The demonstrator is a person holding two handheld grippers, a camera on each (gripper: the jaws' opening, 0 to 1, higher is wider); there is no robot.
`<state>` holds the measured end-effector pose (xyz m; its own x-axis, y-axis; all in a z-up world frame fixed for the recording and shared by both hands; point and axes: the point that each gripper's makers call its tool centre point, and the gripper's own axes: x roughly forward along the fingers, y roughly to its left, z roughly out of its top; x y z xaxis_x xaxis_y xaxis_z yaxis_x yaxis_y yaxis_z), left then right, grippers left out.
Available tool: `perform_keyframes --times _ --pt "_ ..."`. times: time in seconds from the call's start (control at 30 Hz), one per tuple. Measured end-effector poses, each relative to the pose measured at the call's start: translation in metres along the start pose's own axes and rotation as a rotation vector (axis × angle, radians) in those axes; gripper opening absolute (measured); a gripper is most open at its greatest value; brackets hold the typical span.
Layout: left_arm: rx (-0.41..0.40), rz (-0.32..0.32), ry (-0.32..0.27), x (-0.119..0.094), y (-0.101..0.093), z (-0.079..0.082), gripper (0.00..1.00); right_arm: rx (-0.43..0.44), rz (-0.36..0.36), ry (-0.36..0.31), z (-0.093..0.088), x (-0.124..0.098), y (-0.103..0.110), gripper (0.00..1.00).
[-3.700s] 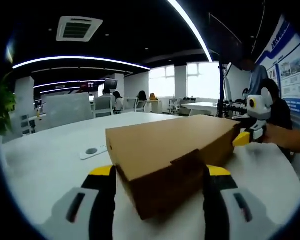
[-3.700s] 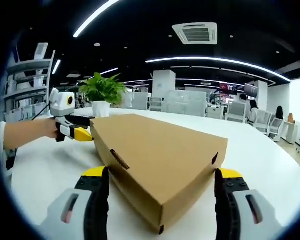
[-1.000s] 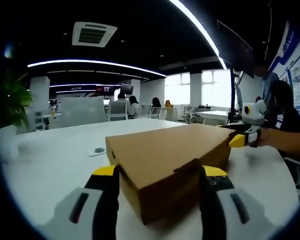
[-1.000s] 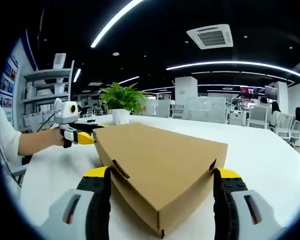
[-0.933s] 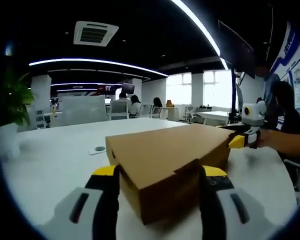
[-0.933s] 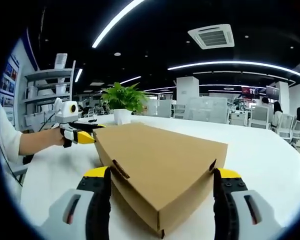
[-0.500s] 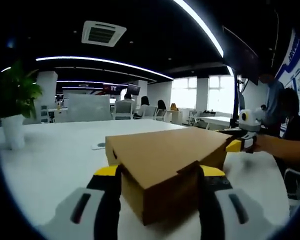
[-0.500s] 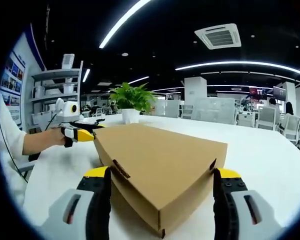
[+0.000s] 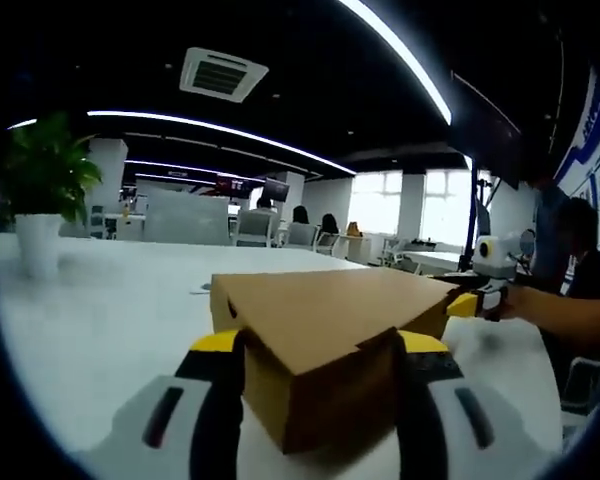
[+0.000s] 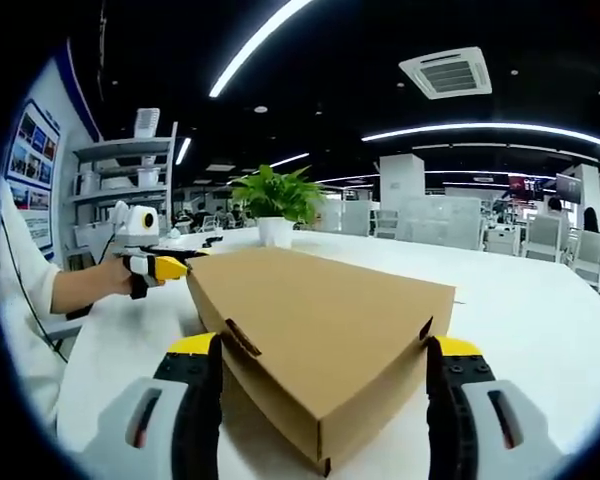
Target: Operate the shoe box by opening the lid, removing the specified soft item, and placing it in the target area until the item is outside and the box remains undamaged.
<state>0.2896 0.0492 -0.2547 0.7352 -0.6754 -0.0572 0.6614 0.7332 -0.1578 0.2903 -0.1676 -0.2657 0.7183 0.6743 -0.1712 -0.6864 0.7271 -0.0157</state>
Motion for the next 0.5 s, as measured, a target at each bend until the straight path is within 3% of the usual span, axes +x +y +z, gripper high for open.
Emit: perform_keyframes --times 0.5 --pt "0.005 0.021 -0.022 -0.019 -0.009 -0.003 0.6 0.005 0.007 -0.008 -0.002 -0.012 0.021 0.85"
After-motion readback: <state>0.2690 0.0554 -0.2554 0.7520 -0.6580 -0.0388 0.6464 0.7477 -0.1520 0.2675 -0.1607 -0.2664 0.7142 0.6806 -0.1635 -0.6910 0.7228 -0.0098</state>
